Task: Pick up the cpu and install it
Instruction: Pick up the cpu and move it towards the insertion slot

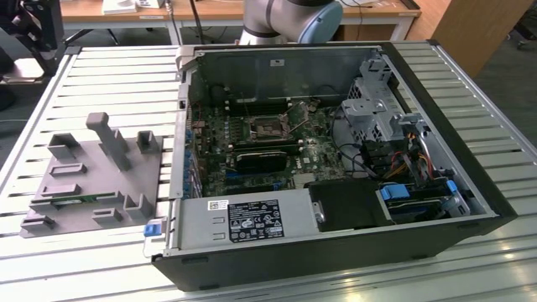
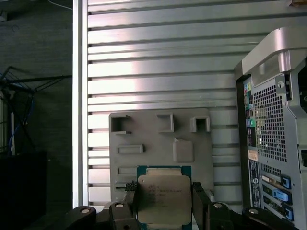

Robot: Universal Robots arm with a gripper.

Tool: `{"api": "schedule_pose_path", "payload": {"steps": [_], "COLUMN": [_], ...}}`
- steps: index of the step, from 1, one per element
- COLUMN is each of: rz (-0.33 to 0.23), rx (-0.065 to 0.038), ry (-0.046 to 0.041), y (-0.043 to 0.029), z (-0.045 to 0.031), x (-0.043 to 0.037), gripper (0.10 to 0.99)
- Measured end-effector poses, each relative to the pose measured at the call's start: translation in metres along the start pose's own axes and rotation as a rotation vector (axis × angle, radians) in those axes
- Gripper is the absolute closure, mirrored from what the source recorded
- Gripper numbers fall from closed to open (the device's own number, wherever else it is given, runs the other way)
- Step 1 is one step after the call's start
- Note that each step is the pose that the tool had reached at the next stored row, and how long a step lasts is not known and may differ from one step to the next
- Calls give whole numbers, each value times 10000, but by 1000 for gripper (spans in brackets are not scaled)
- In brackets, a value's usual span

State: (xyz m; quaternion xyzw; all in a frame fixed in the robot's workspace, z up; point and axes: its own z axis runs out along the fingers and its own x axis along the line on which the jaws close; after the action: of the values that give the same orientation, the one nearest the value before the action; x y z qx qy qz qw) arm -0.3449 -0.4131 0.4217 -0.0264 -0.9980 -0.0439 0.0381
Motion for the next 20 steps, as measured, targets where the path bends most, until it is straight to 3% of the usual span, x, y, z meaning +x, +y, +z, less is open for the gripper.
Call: {"api": "schedule_pose_path", "payload": {"steps": [20], "rz": [5], "rx": [3], "ry": [57], "y": [12], "z": [-17], "x": [-221], "gripper": [545]}}
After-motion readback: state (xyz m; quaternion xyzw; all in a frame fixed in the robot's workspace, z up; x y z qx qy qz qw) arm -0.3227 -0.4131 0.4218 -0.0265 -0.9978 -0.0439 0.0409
